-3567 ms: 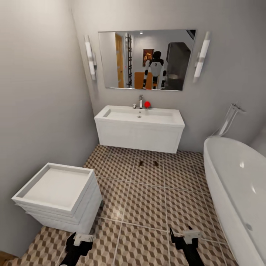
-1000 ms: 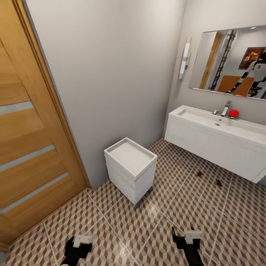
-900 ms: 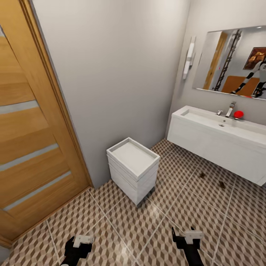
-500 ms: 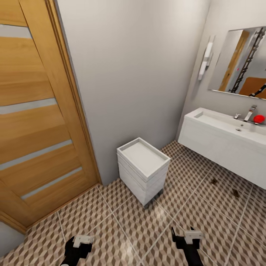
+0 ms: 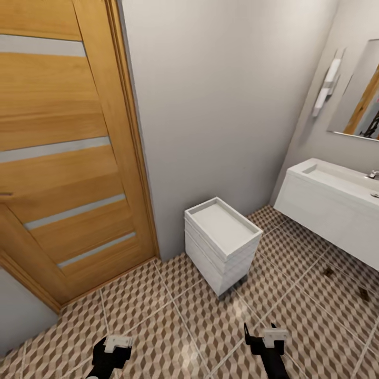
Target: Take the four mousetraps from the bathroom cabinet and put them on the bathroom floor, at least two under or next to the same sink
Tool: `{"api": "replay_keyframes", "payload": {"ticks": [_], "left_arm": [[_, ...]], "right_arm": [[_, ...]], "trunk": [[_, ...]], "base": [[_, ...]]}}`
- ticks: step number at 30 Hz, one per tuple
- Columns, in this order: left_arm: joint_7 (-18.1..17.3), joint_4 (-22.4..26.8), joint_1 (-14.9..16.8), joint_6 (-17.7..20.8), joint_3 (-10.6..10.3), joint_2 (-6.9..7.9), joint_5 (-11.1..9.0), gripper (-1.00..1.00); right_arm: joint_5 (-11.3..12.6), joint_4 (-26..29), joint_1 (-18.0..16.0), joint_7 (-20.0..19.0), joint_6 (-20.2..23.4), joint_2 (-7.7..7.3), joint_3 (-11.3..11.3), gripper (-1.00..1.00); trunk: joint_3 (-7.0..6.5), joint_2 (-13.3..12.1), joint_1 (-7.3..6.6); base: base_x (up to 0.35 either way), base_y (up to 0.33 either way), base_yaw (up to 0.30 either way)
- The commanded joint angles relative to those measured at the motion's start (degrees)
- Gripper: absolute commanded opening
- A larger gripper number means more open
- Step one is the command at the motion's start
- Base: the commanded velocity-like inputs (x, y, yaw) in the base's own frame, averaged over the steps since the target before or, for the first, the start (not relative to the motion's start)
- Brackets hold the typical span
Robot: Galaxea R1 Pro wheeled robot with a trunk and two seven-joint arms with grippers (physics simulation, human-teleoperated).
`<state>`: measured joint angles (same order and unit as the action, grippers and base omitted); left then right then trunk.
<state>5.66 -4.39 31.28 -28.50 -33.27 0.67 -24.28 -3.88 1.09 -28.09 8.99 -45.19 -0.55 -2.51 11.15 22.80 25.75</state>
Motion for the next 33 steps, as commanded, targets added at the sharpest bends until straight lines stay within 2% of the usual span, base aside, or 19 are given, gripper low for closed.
{"api": "replay_keyframes", "payload": {"ticks": [1, 33], "left_arm": [[0.1, -0.2, 0.1, -0.3, -0.5, -0.05, -0.2, 1.00], [0.1, -0.2, 0.1, -0.2, -0.5, -0.05, -0.2, 1.00]], "right_arm": [[-0.4, 0.0, 0.0, 0.6, -0.1, 0.00, -0.2, 1.00], [-0.4, 0.0, 0.0, 0.6, -0.1, 0.03, -0.2, 1.00]], "trunk": [[0.11, 0.1, 0.03], [0.11, 0.1, 0.03]], "base": [[0.000, 0.000, 0.254], [-0.008, 0.004, 0.254]]}}
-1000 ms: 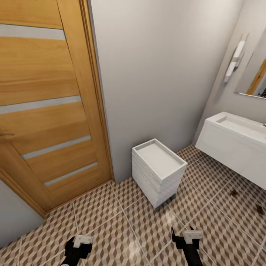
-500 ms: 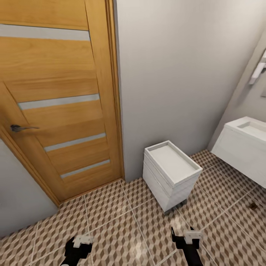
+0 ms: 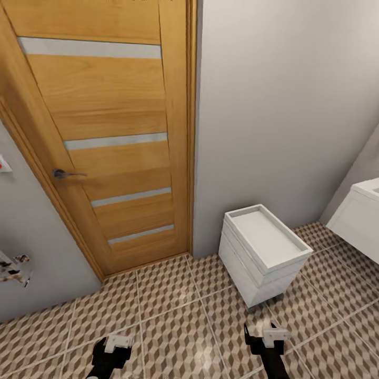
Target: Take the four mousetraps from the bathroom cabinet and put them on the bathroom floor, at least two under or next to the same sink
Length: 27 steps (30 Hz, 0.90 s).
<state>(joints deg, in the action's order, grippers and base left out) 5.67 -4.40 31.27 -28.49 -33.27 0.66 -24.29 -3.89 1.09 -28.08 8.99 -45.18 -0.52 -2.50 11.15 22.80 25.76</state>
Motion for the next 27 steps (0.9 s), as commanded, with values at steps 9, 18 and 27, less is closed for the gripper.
{"api": "replay_keyframes", "payload": {"ticks": [9, 18, 27], "left_arm": [[0.1, -0.2, 0.1, -0.2, -0.5, -0.05, -0.2, 1.00], [0.1, -0.2, 0.1, -0.2, -0.5, -0.05, -0.2, 1.00], [0.1, -0.2, 0.1, -0.2, -0.5, -0.05, -0.2, 1.00]], "right_arm": [[-0.4, 0.0, 0.0, 0.6, -0.1, -0.01, -0.3, 1.00], [-0.4, 0.0, 0.0, 0.6, -0.1, -0.01, -0.3, 1.00], [-0.4, 0.0, 0.0, 0.6, -0.1, -0.01, -0.3, 1.00]], "trunk": [[0.11, 0.1, 0.02], [0.11, 0.1, 0.02], [0.11, 0.1, 0.02]], "base": [[-0.136, 0.102, 0.254], [-0.105, 0.072, 0.254], [-0.013, 0.008, 0.254]]}}
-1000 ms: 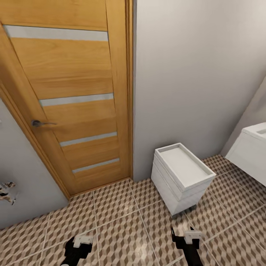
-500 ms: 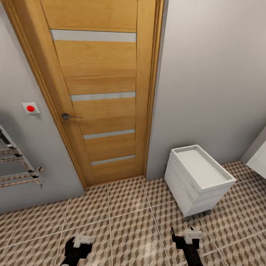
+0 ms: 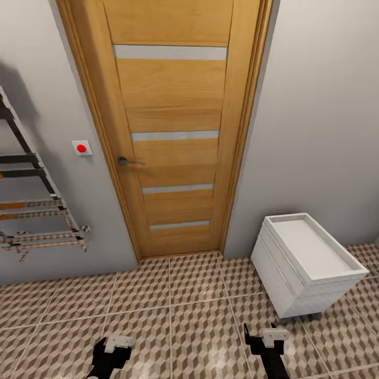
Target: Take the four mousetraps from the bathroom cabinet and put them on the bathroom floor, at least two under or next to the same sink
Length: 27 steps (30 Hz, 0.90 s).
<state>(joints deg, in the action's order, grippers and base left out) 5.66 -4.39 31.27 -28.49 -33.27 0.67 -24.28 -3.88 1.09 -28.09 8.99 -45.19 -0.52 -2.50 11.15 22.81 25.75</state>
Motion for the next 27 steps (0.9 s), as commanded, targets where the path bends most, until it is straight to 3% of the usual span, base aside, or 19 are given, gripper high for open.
{"api": "replay_keyframes", "payload": {"ticks": [1, 27], "left_arm": [[0.1, -0.2, 0.1, -0.3, -0.5, -0.05, -0.2, 1.00], [0.1, -0.2, 0.1, -0.3, -0.5, -0.05, -0.2, 1.00]], "right_arm": [[-0.4, 0.0, 0.0, 0.6, -0.1, -0.01, -0.3, 1.00], [-0.4, 0.0, 0.0, 0.6, -0.1, -0.01, -0.3, 1.00]], "trunk": [[0.11, 0.1, 0.03], [0.11, 0.1, 0.03]], "base": [[-0.003, 0.002, 0.254], [0.000, 0.000, 0.254]]}}
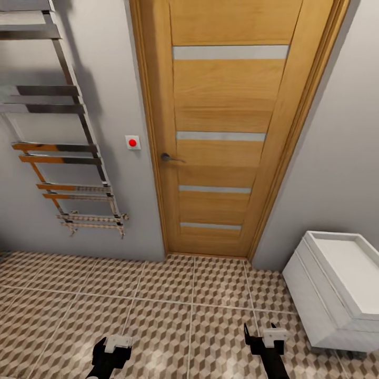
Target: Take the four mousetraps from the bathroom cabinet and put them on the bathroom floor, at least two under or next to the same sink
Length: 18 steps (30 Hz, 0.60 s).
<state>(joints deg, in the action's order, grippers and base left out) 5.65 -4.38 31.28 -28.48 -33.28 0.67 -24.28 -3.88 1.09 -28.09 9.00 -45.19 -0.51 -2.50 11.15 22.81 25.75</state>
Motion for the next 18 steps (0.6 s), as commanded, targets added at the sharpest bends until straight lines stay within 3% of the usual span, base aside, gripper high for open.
{"api": "replay_keyframes", "payload": {"ticks": [1, 18], "left_arm": [[0.1, -0.2, 0.1, -0.3, -0.5, -0.05, -0.2, 1.00], [0.1, -0.2, 0.1, -0.3, -0.5, -0.05, -0.2, 1.00]], "right_arm": [[-0.4, 0.0, 0.0, 0.6, -0.1, -0.01, -0.3, 1.00], [-0.4, 0.0, 0.0, 0.6, -0.1, -0.01, -0.3, 1.00]], "trunk": [[0.11, 0.1, 0.03], [0.11, 0.1, 0.03]], "base": [[0.000, 0.000, 0.254], [0.000, 0.000, 0.254]]}}
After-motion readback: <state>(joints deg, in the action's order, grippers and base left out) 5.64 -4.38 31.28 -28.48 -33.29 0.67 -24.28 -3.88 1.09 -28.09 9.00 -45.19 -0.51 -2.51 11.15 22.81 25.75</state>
